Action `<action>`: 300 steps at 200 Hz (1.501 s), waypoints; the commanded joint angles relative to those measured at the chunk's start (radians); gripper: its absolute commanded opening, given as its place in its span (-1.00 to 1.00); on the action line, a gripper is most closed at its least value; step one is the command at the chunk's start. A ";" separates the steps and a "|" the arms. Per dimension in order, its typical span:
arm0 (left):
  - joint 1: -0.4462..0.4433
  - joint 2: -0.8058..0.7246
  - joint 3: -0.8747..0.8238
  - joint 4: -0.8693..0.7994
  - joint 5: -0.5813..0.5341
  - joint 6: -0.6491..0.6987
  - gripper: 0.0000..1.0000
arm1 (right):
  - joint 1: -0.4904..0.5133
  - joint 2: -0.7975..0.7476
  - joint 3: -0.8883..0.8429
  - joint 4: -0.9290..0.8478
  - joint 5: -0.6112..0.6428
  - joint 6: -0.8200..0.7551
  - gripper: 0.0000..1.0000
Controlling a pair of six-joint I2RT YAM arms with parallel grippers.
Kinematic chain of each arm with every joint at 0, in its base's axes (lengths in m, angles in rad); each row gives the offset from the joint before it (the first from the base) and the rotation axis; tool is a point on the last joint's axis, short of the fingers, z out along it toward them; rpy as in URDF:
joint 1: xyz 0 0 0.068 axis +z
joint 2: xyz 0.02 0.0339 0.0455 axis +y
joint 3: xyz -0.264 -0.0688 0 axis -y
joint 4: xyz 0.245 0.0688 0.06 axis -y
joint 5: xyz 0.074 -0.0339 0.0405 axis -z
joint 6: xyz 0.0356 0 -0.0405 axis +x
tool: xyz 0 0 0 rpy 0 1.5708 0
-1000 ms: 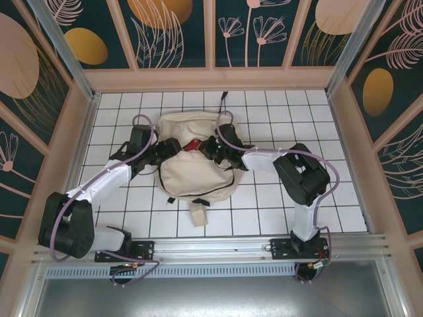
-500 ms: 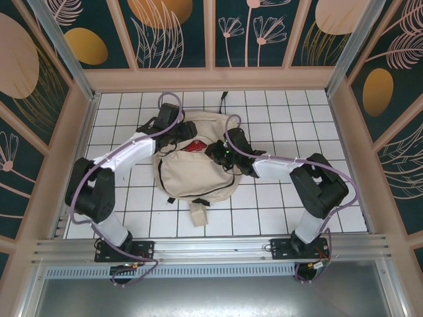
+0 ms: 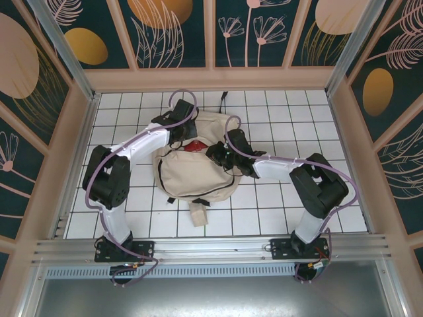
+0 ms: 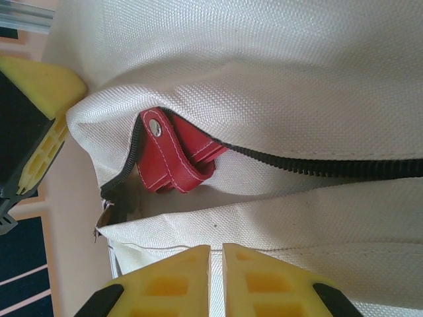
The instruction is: Pack the student bag
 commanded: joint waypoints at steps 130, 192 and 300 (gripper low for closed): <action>0.006 -0.180 -0.097 0.098 0.107 -0.048 -0.99 | 0.016 0.099 0.054 0.092 -0.010 -0.044 -0.84; 0.026 -0.217 -0.139 0.079 0.118 -0.045 -0.28 | 0.017 0.166 0.134 0.115 0.028 -0.075 -0.85; 0.195 -0.531 -0.482 0.088 0.235 0.079 0.43 | 0.035 -0.032 0.116 -0.117 0.165 -0.283 -0.29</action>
